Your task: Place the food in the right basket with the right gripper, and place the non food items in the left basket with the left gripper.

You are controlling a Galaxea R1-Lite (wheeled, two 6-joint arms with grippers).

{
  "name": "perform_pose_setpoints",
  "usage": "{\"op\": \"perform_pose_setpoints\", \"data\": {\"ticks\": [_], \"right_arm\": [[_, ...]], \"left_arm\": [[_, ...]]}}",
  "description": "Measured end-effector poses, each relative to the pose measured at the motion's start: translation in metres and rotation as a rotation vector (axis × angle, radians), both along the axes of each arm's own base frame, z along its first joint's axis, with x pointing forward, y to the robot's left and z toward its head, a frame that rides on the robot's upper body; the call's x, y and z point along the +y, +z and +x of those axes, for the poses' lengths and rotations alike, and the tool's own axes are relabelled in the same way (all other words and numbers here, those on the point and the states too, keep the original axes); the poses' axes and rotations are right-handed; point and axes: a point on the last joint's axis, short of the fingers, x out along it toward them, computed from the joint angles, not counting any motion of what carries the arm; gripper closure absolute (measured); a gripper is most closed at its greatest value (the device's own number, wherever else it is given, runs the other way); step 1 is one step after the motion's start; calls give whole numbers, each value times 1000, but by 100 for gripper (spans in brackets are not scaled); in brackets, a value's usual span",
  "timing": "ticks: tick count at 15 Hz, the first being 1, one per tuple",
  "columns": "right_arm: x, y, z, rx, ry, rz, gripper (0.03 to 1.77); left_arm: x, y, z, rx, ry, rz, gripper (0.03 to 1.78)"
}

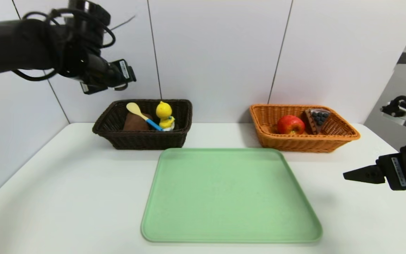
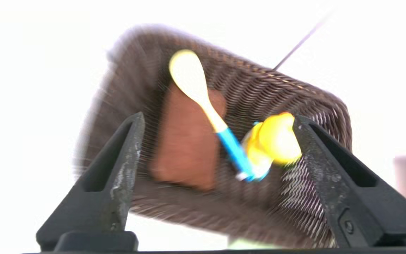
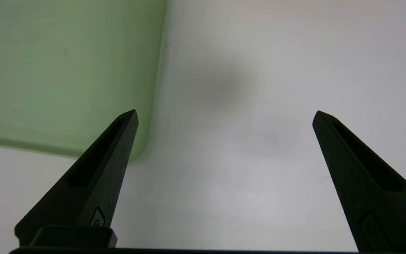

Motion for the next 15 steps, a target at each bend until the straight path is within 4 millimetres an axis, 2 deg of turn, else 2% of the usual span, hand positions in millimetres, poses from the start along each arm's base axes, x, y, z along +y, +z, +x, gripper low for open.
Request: {"op": "perform_pose_setpoints", "data": {"ticks": [3,5,7,10,12,15], "right_arm": [[1,7,5,-173,-2,19,9],[0,12,-1,-278,3,23,9],[-2,10,-17,-311,17,15,9],[-13,3,-46,-343,-26,13,9],[-17,-2,-68,-395,-53,18,9],[-22,-12,-106,-499,-84,19,9]], "left_arm": [[11,37,-61,-65,-136,180,25],[17,40,-104,-63,-213,262,22],[27,35,-140,-53,-223,296,19],[52,18,-190,-35,-144,304,16],[68,-1,-228,-31,-99,306,15],[85,-49,-287,-30,-57,303,14]]}}
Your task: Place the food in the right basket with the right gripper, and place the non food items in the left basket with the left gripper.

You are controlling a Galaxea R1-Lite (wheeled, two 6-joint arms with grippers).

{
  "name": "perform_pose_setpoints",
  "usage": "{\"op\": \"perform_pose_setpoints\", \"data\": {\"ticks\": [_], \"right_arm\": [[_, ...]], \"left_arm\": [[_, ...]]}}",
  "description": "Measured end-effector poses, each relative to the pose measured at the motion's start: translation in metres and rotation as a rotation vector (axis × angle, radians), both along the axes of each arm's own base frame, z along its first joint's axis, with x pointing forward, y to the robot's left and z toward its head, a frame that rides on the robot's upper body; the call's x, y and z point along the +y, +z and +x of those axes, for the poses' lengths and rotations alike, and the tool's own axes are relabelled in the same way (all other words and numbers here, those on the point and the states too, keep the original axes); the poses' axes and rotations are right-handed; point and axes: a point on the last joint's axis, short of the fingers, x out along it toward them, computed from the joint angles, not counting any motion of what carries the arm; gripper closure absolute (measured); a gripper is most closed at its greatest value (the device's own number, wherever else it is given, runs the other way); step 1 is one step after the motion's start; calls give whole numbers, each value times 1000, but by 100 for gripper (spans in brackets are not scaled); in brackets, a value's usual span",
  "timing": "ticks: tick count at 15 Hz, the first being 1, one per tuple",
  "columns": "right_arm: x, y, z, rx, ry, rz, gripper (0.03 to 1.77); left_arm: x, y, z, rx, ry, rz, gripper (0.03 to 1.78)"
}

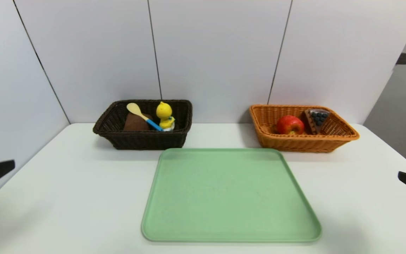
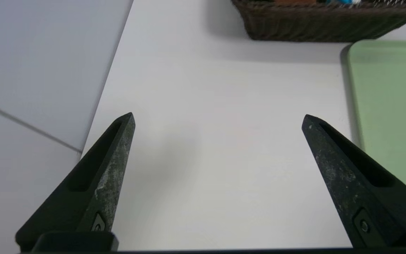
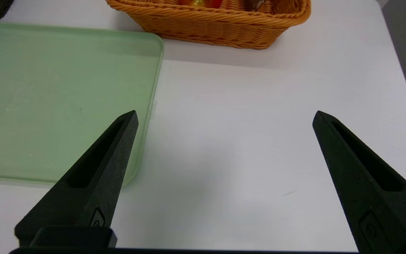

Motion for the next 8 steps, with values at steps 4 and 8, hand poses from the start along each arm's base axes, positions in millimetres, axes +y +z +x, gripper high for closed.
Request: {"op": "perform_pose_setpoints", "data": {"ticks": [4,8], "right_arm": [[-4,-32,-59,-132,-48,-6,9],[-4,-68,-107,-289,-69,-49,9]], "left_arm": [[15,-59,-63,-127,79,-11,13],[21,-91,-88,-227,213,-57,12]]}}
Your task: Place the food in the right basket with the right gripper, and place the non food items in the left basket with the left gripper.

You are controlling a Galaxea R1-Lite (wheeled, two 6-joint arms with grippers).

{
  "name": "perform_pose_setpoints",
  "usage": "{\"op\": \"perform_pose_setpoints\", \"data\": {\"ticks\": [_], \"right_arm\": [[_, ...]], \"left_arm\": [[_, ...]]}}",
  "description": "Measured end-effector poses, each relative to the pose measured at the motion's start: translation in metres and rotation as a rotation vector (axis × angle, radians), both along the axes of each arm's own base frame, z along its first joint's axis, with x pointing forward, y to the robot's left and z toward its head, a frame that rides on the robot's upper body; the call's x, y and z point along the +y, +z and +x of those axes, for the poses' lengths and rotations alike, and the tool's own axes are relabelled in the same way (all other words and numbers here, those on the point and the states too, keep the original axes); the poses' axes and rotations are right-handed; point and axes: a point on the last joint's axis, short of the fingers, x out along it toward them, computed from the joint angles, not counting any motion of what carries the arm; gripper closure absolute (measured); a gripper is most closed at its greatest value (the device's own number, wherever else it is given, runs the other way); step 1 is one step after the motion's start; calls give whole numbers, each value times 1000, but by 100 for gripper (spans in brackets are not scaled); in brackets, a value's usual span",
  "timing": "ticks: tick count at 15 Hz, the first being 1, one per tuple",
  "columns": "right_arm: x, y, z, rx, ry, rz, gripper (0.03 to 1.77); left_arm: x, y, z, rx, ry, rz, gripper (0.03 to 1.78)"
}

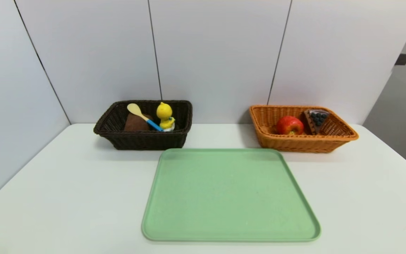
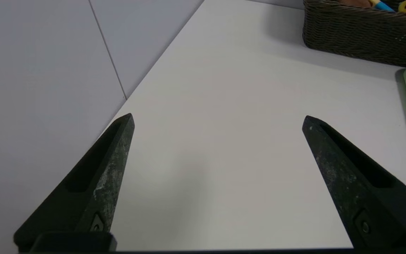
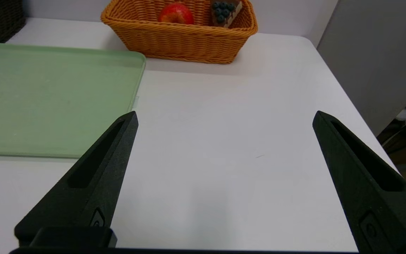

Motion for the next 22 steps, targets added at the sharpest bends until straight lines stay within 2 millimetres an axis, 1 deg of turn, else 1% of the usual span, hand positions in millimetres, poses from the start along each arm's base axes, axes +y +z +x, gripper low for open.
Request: {"op": "perform_pose_setpoints", "data": {"ticks": [2,3,4,8,12,13,16,18,19,22], "right_arm": [[0,-17,-12,-60,11,-18,9],[0,-25,-14,-80,16,-23,9],[0,-27,-16,-120,18,-27,9],[0,-26,-18,-267,9,-63,9],[0,-27,-18,-267,13,-68,9],[0,-27,-18,-270,13,-70,9],[0,-25,-19,-282,8,-75,9],[0,-25,-19,-284,6,-82,9],[0,-23,-19,-298,6,-86,9],[0,-16,-20,-399,4,-124,9]], "left_arm": [[1,-3,-4,-25,8,-4,12],[1,-3,-5,-31,15,-3,12],[1,-3,-5,-37,33,-1,12],[3,-3,-7,-75,135,-10,12],[1,-3,-7,-76,170,-9,12],[0,-7,-6,-65,159,-11,12],[-2,-18,-5,-44,105,-19,12],[-4,-35,-4,-8,36,-6,12],[-5,-42,-5,-16,-23,6,12],[-11,-54,-13,-126,-247,93,12]]}}
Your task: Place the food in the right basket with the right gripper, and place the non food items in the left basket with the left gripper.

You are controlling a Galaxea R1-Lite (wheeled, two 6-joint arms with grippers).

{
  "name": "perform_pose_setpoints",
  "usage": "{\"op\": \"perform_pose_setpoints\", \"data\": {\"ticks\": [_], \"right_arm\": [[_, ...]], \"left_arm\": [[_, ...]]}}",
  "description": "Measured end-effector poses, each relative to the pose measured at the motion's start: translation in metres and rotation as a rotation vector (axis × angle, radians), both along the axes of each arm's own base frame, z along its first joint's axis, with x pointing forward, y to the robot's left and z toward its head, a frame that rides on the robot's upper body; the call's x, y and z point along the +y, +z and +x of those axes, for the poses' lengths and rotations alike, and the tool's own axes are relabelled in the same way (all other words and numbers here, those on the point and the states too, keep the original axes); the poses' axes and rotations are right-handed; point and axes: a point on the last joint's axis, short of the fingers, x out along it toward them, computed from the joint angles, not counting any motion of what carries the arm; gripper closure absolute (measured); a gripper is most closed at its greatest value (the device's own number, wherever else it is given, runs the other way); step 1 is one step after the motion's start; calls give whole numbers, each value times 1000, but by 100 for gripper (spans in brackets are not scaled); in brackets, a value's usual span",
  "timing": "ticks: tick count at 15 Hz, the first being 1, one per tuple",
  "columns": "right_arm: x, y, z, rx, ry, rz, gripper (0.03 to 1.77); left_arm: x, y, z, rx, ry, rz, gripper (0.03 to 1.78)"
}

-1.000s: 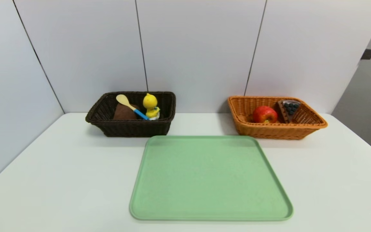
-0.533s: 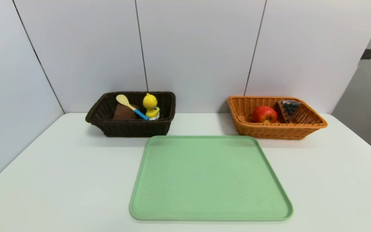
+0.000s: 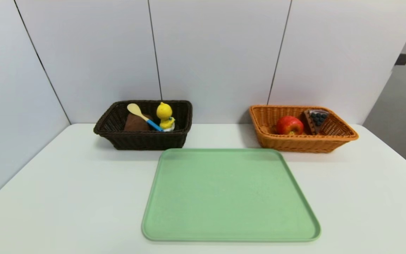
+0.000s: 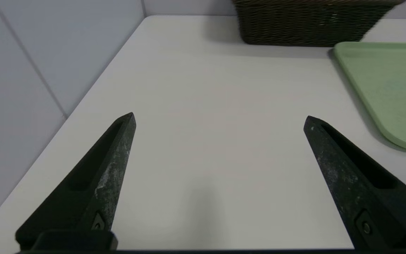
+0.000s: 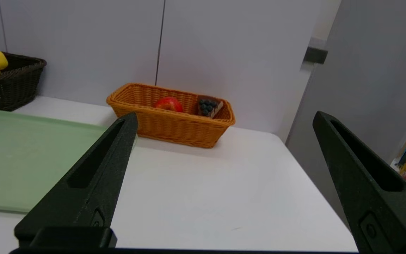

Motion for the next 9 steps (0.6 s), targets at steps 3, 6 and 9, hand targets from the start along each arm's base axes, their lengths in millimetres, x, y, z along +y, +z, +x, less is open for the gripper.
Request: {"op": "perform_pose_setpoints", "data": {"ticks": [3,6,9], "right_arm": [[0,-3,4,-70,-6,-24,9],[0,-16,11,-131,-13,-68,9],[1,-35,19,28,18,-77,9]], "left_arm": [[-3,-10,2,-135,-110,75,12],[-3,-14,6,-278,-107,121,12],[-3,-28,9,-177,-112,122,12]]}}
